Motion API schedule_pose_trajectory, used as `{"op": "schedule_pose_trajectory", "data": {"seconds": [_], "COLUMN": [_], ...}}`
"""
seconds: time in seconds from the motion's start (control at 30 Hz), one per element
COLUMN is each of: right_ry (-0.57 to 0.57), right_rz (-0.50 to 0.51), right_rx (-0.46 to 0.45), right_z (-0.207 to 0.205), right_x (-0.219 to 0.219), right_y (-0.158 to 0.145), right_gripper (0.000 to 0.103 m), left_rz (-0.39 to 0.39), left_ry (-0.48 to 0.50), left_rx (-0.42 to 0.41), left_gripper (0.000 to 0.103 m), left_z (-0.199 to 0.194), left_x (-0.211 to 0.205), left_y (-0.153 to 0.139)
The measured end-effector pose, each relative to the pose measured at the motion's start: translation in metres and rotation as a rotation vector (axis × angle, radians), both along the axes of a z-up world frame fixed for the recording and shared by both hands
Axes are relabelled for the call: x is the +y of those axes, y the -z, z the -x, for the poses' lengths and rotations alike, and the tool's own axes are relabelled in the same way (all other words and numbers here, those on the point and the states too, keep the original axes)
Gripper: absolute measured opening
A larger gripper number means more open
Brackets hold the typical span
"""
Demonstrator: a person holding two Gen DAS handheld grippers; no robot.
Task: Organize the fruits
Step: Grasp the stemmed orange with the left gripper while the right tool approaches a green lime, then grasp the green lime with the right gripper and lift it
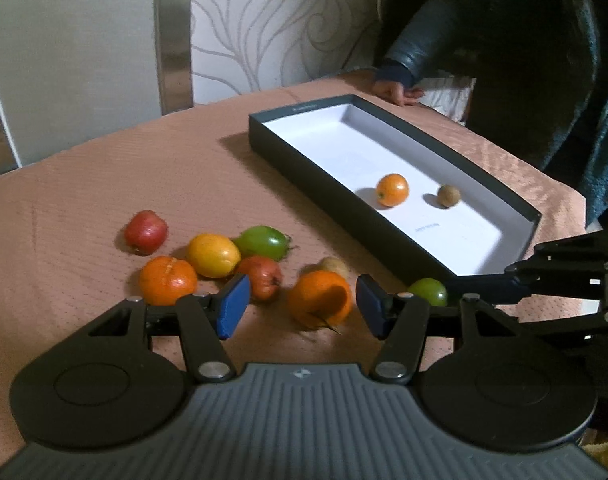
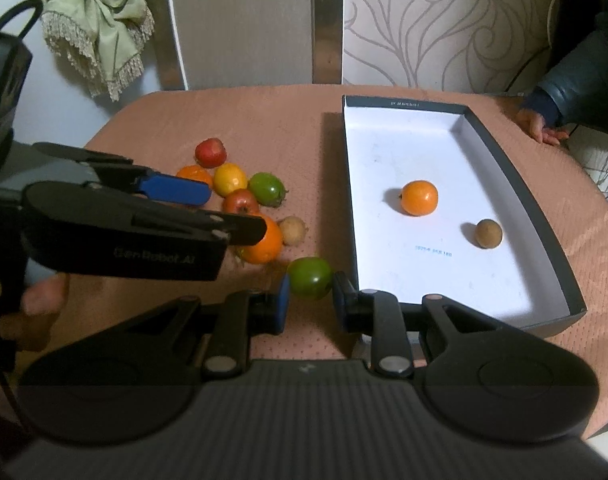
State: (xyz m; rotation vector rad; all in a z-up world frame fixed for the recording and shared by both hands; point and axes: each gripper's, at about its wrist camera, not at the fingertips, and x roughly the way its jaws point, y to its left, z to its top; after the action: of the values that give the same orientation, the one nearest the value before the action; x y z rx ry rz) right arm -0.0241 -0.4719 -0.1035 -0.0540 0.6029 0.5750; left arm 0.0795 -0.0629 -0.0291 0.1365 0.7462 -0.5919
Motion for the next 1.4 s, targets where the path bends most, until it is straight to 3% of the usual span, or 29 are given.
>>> {"op": "schedule_pose_trajectory", "data": {"seconds": [0.17,0.27,0.5,0.77,1.23,1.4], "right_ry": [-0.01,-0.013,-0.016,-0.038,-0.103,-0.134], "right_rz": [0.01,0.013,0.006,0.03,0.188,0.366], "right_rx": [0.016,0.017,0.015,0.013,-0.101,-0.213], "right_z": [0.0,0.001,0.0,-0.004,0.006,0.017], "right_x": [-0.001,-0.001,-0.005,-0.001,0.019,0.037], "right_y": [0.003,0.003,0.002,0.006,0.01,0.018], "right_gripper": [0.027,0.027,0.026,0.024,0.033,0.035], "left_rz": [-0.021,-0.021,-0.016,-0.013,-0.04,-0.028], "left_ry": [0.023,0.04,0.007,-0.005,-0.033,-0.071], "left_rx": [0.022,0.035,0.043,0.048,0.038,0.05], "left_gripper": [0.063,0.051,0.044,0.045,0.043,0.043], "left_z": [0.002,0.001,-0.007,-0.005,0.0,-0.001], "left_x": [-0.008,-0.012,-0.011,-0.009,-0.009,0.002], "left_y": [0.009,0.012,0.016,0.016,0.02,0.019]}}
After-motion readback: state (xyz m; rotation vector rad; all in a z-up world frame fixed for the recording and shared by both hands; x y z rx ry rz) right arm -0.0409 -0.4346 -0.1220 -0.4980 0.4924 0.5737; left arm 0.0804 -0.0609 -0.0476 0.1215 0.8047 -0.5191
